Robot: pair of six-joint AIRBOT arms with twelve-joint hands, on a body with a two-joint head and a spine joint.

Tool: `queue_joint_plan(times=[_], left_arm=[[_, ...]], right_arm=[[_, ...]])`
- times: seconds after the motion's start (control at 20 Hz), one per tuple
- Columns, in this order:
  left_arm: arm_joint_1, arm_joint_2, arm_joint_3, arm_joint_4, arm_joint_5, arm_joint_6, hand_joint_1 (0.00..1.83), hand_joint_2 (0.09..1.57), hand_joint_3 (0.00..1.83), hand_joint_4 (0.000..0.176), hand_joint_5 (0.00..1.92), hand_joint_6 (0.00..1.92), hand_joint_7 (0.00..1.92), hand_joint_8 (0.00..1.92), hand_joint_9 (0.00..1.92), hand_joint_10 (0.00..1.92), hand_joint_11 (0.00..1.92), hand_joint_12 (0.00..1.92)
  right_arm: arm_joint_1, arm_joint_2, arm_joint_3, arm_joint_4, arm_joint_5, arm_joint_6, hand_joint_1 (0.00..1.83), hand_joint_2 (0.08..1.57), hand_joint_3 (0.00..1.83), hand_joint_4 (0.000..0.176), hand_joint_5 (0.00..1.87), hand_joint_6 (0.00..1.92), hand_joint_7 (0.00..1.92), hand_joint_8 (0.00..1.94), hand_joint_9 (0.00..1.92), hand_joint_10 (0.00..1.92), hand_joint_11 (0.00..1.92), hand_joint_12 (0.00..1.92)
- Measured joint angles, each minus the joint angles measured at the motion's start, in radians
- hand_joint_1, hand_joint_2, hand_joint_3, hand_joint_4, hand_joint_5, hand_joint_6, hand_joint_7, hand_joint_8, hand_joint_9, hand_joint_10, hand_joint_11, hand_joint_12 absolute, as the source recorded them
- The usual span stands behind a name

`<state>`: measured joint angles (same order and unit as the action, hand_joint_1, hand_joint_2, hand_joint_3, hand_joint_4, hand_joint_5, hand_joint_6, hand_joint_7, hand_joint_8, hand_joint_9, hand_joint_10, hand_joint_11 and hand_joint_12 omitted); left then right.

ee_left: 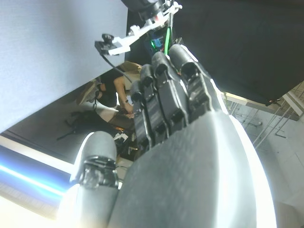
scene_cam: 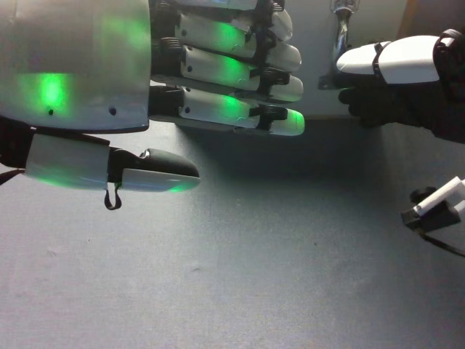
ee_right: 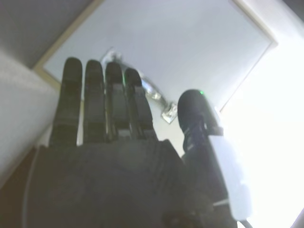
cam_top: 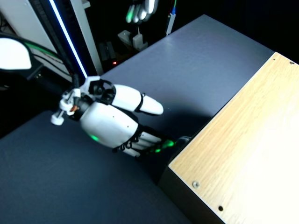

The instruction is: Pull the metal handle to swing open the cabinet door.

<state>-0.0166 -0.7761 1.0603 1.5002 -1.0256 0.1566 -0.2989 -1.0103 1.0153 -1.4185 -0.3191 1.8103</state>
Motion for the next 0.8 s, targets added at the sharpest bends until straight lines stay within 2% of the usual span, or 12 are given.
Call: queue_joint_plan(times=[0.6,0.8], left_arm=[[0.000,0.000,0.000,0.000,-0.001,0.000,0.00,1.57,0.07,0.000,0.37,0.00,0.40,0.00,0.38,0.00,0.03,0.76],[0.000,0.000,0.000,0.000,-0.001,0.000,0.00,1.57,0.07,0.000,0.37,0.00,0.40,0.00,0.38,0.00,0.03,0.76]], right_arm=[[-0.009,0.009,0.052,0.005,0.000,0.000,0.00,1.57,0.02,0.000,0.24,0.00,0.25,0.00,0.23,0.00,0.00,0.68],[0.025,-0.014,0.071,0.008,-0.007,0.001,0.00,1.57,0.03,0.000,0.23,0.00,0.24,0.00,0.22,0.00,0.00,0.66]])
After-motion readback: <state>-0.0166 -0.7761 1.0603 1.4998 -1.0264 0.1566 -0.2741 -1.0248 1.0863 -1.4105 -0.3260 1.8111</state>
